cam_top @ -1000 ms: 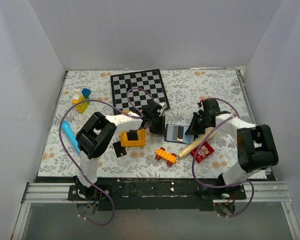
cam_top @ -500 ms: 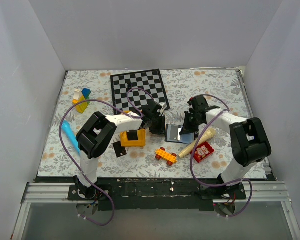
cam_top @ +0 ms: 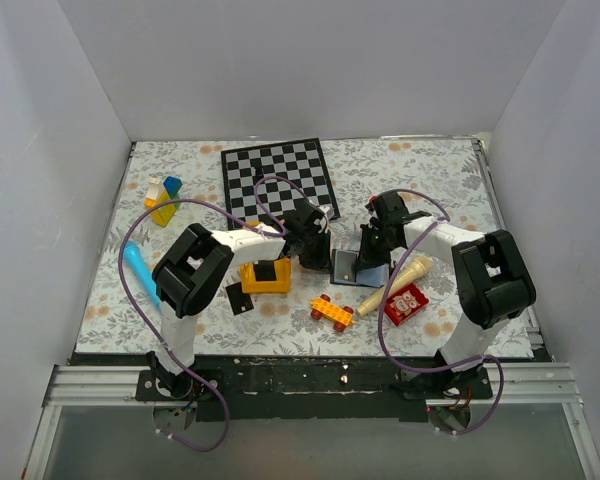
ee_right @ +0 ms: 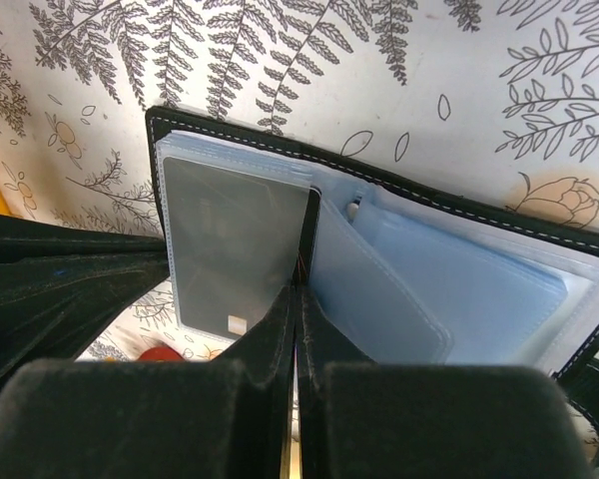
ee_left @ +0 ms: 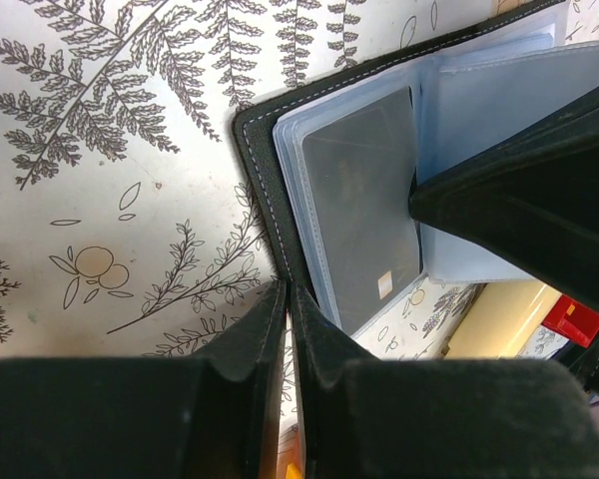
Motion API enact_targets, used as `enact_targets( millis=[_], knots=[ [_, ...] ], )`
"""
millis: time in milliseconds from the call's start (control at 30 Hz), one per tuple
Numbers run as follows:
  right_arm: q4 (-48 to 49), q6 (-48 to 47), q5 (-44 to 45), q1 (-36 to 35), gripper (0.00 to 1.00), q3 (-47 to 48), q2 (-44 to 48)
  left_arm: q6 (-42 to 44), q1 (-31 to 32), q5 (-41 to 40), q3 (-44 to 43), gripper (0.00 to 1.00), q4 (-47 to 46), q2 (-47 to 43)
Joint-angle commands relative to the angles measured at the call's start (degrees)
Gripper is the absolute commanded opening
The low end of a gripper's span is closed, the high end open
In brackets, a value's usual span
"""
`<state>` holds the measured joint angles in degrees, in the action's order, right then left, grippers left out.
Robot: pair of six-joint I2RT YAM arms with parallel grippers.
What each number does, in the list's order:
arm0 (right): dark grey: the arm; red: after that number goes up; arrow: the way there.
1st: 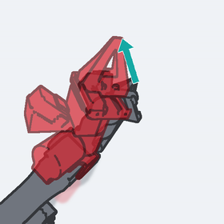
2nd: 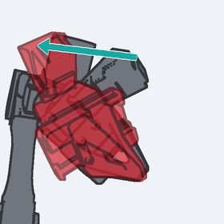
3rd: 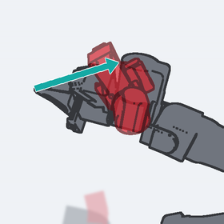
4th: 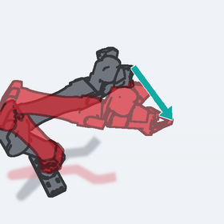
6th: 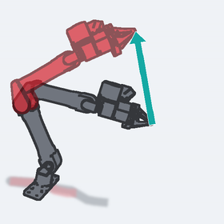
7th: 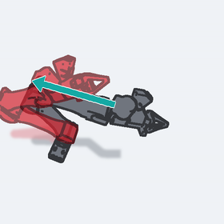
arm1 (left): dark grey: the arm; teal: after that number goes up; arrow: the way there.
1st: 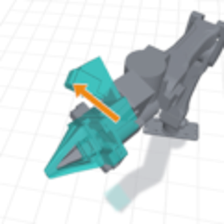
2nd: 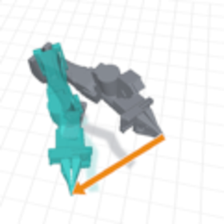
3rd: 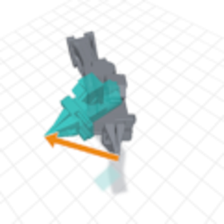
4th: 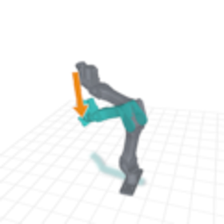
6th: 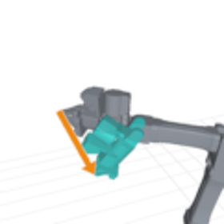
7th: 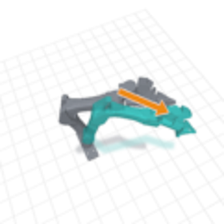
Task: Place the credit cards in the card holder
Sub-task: Insert the credit card into the card holder.
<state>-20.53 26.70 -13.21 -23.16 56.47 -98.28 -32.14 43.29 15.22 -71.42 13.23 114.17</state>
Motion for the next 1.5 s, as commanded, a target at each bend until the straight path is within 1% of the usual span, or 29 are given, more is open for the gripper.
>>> enact_targets(
  millis=[0, 200, 333, 467, 567, 700, 900, 1000, 1167, 1200, 1367, 1433, 1467],
  knots=[
    [5.7, -0.2, -4.2, -0.4, 0.01, 0.0, 0.0, 0.3, 0.5, 1.3, -1.3, 0.06, 0.1, 0.9],
    [7.8, -1.5, -5.6, -0.4, 0.01, -1.8, 4.9, 0.2, 0.5, 1.1, -1.0, 0.05, 0.1, 0.9],
    [8.6, -3.0, -4.7, -0.2, 0.01, -3.6, 9.8, 0.1, 0.5, 1.3, -1.2, 0.06, 0.0, 1.0],
    [7.4, -2.1, -0.5, 0.9, 0.07, -5.4, 14.3, 0.2, 0.5, 1.1, -1.1, 0.05, 0.0, 0.9],
    [2.6, -0.6, 7.2, 1.8, 0.13, -5.2, 15.8, 0.2, 0.5, 0.9, -1.0, 0.05, 0.0, 0.7],
    [-1.1, -0.3, 11.3, 2.9, 0.17, -5.2, 15.6, 0.2, 0.5, 0.2, -1.0, 0.05, 0.4, 0.0],
    [-2.9, -0.2, 12.8, 3.3, 0.19, -4.5, 12.9, -0.5, 0.5, -7.9, -0.7, 0.08, 3.1, -5.4],
    [-3.5, -0.6, 12.9, 3.4, 0.19, -3.8, 11.4, -0.6, 0.6, -9.5, -1.5, 0.09, 3.7, -7.5],
    [-5.0, -1.2, 12.9, 3.3, 0.18, -2.8, 8.5, -0.3, 0.7, -8.6, -4.9, 0.09, 3.5, -7.6],
    [-5.0, -1.3, 14.6, 3.4, 0.18, -2.9, 8.1, 0.2, 0.8, -8.5, -5.6, 0.09, 3.3, -7.2],
    [-4.9, -1.3, 13.8, 3.4, 0.17, -2.8, 6.6, 3.7, 2.5, -4.6, -10.4, 0.09, 2.8, -2.5],
    [-4.3, -1.5, 13.7, 3.4, 0.14, -2.7, 6.1, 4.3, 3.6, -4.1, -11.8, 0.09, 3.3, -0.5],
    [-4.0, -1.5, 11.4, 3.4, 0.13, -2.8, 6.0, 4.4, 3.9, -3.7, -12.2, 0.09, 3.5, 0.3]
  ],
)
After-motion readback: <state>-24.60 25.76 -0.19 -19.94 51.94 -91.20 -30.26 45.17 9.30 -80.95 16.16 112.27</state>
